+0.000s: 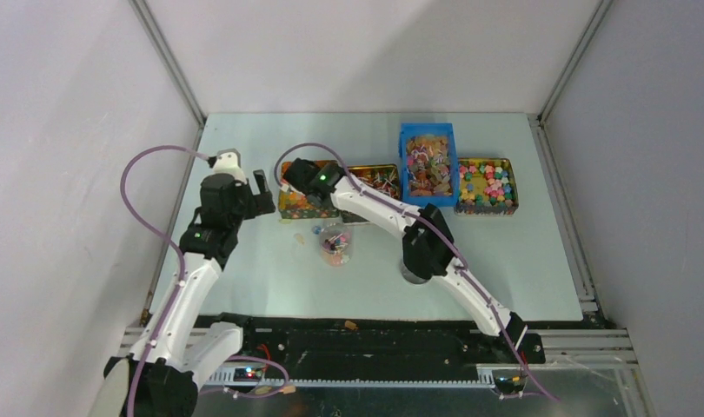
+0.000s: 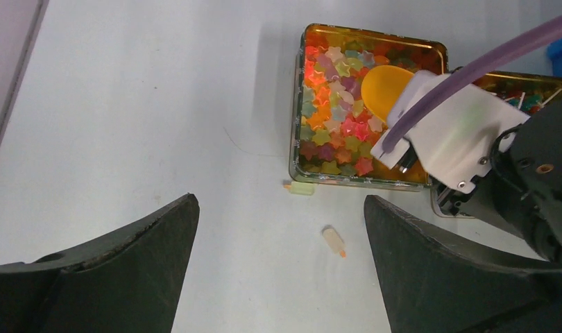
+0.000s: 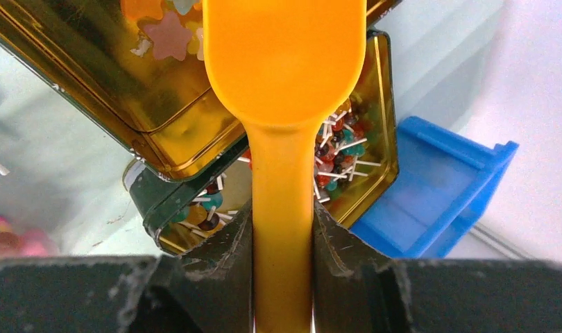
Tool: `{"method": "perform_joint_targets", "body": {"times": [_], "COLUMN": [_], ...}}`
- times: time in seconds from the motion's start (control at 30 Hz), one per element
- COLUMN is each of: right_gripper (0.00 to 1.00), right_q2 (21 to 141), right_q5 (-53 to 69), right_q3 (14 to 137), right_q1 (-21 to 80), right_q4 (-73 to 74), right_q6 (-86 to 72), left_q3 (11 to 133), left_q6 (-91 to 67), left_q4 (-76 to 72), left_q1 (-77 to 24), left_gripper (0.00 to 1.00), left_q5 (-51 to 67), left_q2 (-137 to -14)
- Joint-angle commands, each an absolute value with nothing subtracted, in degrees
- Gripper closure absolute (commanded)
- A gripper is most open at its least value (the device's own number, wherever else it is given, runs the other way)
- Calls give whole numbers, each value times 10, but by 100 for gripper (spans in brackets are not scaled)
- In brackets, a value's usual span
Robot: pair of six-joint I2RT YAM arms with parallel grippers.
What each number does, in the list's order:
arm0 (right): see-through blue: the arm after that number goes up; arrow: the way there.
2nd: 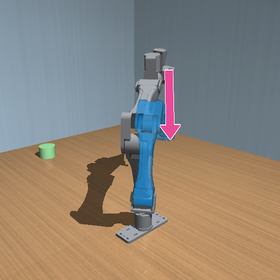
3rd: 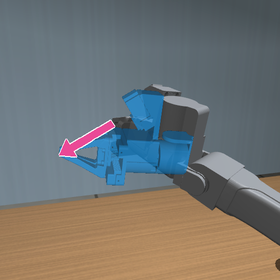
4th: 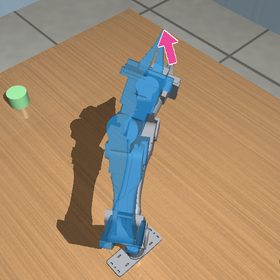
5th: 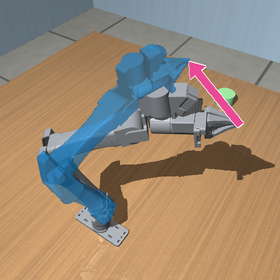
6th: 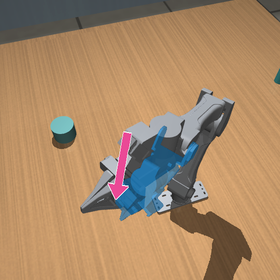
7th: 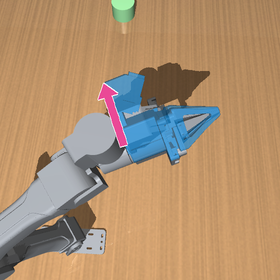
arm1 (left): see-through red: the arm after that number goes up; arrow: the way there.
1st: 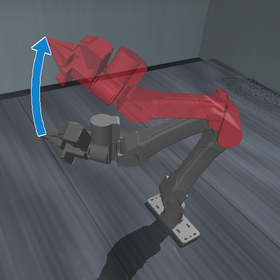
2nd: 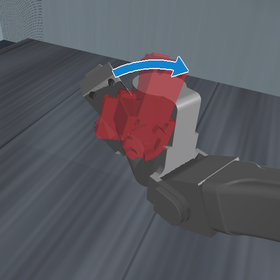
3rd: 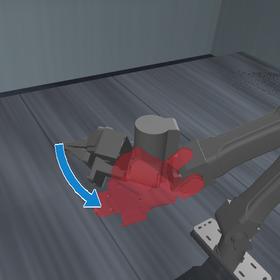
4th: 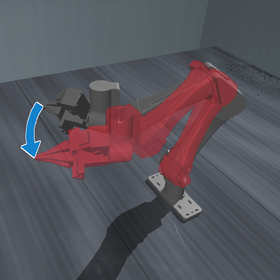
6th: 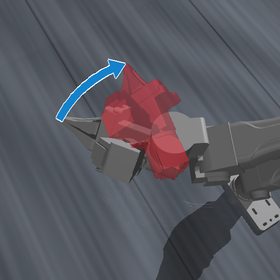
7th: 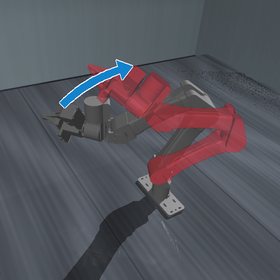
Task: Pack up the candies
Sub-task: Scoop the fake candies from the storage box.
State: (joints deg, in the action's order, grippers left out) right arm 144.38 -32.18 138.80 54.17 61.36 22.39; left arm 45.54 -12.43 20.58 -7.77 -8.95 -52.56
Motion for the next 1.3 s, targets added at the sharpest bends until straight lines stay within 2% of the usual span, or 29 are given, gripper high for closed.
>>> {"method": "perform_joint_targets", "body": {"times": [0.0,0.33,0.73,1.27], "right_gripper": [100,100,100,100], "right_q2": [1452,1430,1425,1433], "right_q5": [-364,-356,-347,-247], "right_q3": [1387,1366,1335,1360], "right_q1": [555,575,584,586], "right_q4": [581,535,528,489], "right_q6": [281,344,368,386], "left_q3": [452,444,558,568], "left_q6": [-121,-121,-150,-152], "left_q4": [185,162,195,208], "left_q1": [-79,-80,-79,-79], "left_gripper": [4,3,2,1], "left_q5": [-119,-122,-150,-150], "left_q2": [-503,-467,-438,-422]}}
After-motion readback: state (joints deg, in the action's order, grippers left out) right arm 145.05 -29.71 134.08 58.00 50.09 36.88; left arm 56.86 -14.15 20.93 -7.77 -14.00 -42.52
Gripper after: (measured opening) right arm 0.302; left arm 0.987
